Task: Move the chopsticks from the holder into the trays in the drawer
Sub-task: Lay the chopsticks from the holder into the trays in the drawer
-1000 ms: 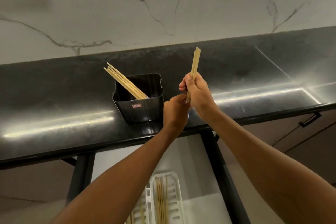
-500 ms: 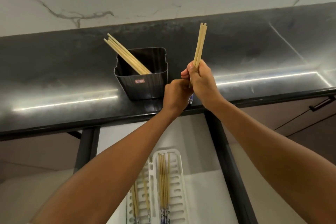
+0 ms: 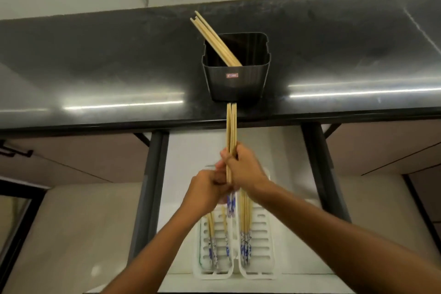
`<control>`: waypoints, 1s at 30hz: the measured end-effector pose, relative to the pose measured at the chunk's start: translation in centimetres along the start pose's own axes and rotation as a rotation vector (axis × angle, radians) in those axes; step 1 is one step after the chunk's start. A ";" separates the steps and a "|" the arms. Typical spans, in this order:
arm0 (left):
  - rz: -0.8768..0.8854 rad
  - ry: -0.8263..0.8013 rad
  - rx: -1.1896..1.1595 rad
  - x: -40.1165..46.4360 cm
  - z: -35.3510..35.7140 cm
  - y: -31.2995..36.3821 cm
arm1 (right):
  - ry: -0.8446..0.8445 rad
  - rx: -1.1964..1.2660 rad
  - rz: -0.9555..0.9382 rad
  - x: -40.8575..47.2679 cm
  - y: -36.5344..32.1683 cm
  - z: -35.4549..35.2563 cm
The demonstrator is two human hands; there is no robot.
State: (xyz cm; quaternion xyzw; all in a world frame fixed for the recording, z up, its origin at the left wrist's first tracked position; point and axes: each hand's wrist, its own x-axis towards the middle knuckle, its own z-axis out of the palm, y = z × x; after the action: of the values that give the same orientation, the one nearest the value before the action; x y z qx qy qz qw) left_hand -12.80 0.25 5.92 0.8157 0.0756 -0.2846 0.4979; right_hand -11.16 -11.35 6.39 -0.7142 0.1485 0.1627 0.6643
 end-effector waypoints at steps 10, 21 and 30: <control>-0.375 -0.088 0.189 -1.7 3.6 -10.4 | -0.056 -0.091 0.584 -0.1 10.7 5.3; -0.379 -0.029 0.458 -0.5 4.8 -12.6 | -0.099 -0.217 0.717 0.2 11.1 7.8; -0.259 0.007 0.423 -0.5 4.9 -12.0 | -0.071 -0.091 0.748 -0.6 9.8 6.6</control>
State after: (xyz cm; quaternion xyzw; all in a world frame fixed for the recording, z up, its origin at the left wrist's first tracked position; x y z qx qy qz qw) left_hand -20.04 2.08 -4.72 0.8863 0.1198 -0.3527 0.2752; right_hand -16.11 -5.52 -2.63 -0.6333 0.3688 0.4250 0.5313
